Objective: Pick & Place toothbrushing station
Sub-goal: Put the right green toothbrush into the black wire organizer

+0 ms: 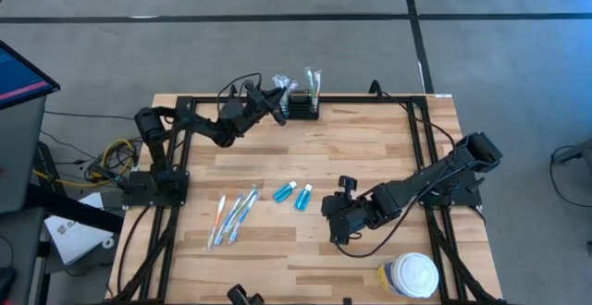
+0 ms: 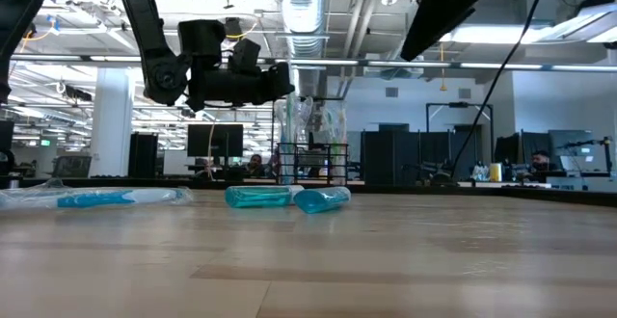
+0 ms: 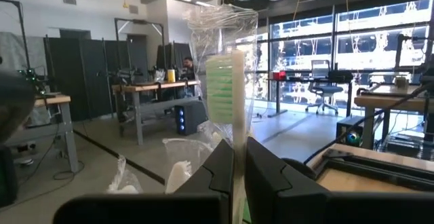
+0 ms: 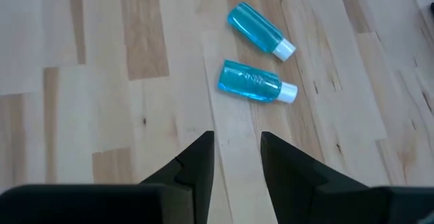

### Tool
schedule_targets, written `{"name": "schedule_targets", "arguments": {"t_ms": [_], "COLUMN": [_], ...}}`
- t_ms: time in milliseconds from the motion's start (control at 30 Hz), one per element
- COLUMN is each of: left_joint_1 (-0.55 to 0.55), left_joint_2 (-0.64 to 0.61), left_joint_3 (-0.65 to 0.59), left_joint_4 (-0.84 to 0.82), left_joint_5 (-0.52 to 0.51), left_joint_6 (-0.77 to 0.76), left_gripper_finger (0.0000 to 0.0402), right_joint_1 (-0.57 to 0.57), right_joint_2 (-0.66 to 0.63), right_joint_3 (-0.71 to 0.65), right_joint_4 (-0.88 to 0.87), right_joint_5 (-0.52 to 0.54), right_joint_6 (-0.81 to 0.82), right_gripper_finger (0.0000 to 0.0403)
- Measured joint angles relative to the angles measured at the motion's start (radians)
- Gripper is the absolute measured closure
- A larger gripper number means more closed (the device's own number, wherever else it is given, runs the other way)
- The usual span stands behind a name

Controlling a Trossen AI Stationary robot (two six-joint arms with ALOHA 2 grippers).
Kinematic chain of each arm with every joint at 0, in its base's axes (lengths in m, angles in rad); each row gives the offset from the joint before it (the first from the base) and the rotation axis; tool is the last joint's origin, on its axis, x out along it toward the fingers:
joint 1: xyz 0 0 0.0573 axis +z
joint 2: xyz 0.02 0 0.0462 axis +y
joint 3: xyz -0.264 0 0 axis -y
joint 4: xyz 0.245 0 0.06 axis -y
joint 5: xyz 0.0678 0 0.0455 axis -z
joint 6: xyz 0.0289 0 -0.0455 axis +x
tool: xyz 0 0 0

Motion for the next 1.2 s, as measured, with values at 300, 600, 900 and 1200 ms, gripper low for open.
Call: {"name": "schedule_targets", "arguments": {"t_ms": [300, 600, 900, 1200], "left_joint_1": [0.0, -0.003, -0.001, -0.001], "left_joint_2": [0.0, 0.0, 0.0, 0.0], "left_joint_3": [0.0, 0.0, 0.0, 0.0], "left_joint_4": [-0.013, -0.048, -0.075, -0.128], "left_joint_5": [-0.001, -0.02, -0.037, -0.052], "left_joint_6": [-0.046, -0.079, -0.079, -0.099], "left_gripper_finger": [0.0395, 0.0395, 0.0395, 0.0395], "right_joint_1": [-0.027, -0.033, -0.038, -0.039], "right_joint_2": [0.0, 0.0, 0.0, 0.0], "right_joint_3": [-0.009, -0.009, -0.009, -0.009], "right_joint_4": [0.012, 0.012, 0.016, 0.016], "right_joint_5": [0.0, 0.0, 0.0, 0.001], "right_joint_6": [0.0, -0.006, -0.008, -0.008], "right_gripper_finger": [0.0291, 0.0291, 0.0291, 0.0291]}}
